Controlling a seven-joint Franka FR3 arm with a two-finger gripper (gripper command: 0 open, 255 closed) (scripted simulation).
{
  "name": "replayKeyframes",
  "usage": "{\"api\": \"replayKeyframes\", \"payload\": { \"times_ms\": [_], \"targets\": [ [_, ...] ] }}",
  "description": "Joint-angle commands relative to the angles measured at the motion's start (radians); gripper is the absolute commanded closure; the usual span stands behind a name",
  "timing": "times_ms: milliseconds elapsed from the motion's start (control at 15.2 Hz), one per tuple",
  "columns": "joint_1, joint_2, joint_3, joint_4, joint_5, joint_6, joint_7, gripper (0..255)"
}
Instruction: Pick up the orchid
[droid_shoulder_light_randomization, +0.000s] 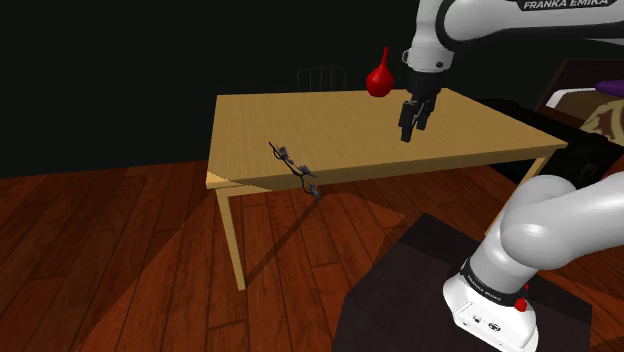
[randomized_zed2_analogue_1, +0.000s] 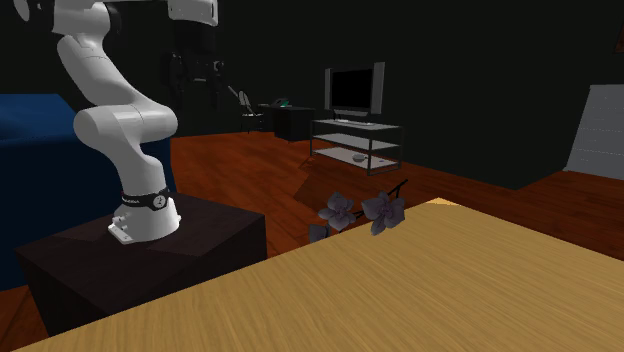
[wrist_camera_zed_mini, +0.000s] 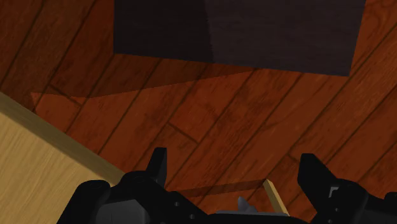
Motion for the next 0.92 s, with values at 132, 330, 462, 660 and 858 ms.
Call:
{"api": "replayKeyframes", "payload": {
  "times_ms": [132,330,462,660,858],
  "targets": [
    [0.008,0.074,0.033,0.02,-0.004,0.046,0.036,0],
    [0.016,0.191,0.08,0.062,-0.019,0.108,0.091,0],
    [0.018,0.272,0.11,0.097,-0.035,0.142,0.13,0],
    [0.02,0.396,0.153,0.16,-0.068,0.183,0.19,0],
    [0.023,0.525,0.189,0.237,-0.112,0.209,0.253,0]
  ]
}}
